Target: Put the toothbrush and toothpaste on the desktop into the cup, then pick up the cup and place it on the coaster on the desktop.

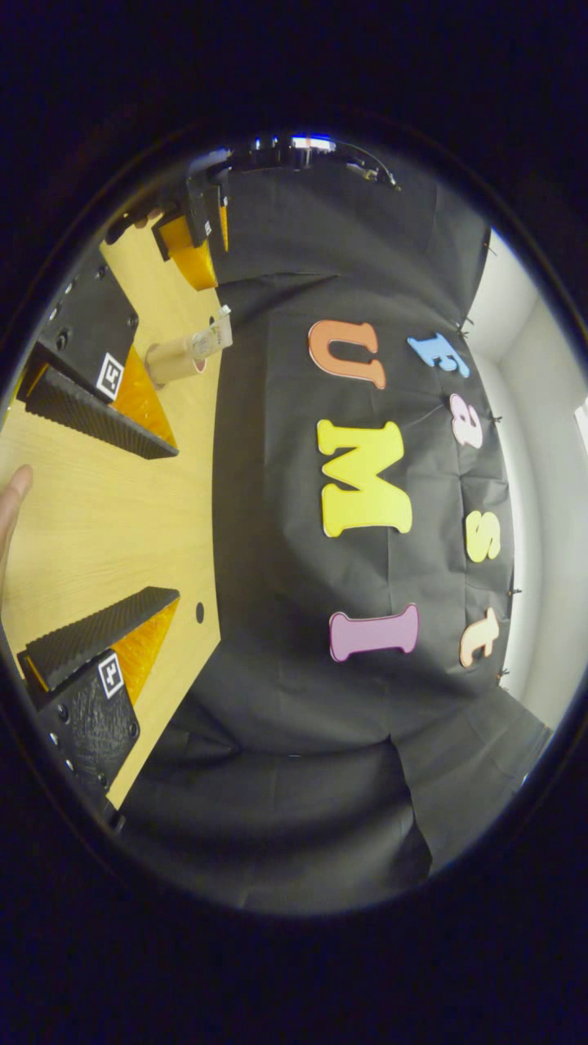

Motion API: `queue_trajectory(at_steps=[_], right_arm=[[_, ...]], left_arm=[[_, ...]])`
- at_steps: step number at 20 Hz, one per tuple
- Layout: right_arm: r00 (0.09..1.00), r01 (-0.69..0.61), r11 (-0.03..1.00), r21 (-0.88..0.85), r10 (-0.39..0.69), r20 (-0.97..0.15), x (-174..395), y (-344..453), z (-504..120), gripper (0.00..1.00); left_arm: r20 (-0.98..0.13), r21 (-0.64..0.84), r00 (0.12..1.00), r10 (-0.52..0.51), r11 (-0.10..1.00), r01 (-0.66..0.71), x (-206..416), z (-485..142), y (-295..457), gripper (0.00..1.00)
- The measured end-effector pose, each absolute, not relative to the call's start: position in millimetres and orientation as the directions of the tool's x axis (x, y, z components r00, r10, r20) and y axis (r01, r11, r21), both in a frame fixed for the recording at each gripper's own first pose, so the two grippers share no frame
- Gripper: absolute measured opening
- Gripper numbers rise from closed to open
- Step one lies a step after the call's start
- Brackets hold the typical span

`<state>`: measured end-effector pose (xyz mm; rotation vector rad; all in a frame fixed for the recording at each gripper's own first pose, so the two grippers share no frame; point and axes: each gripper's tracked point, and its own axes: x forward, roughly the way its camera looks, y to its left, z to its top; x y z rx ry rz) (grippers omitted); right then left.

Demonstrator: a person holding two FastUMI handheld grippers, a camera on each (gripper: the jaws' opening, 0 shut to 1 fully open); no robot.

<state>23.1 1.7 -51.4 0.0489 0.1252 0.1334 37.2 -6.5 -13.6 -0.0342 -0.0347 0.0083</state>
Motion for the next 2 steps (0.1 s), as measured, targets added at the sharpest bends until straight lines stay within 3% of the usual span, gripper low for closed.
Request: queue_trajectory(at_steps=[2], right_arm=[[0.985,-0.128,0.990,0.058,0.134,-0.111,22.8,3.5,-49.1,0.96]], left_arm=[[0.038,-0.027,0.999,0.011,1.000,-0.010,36.7,-14.7,-5.1,0.96]])
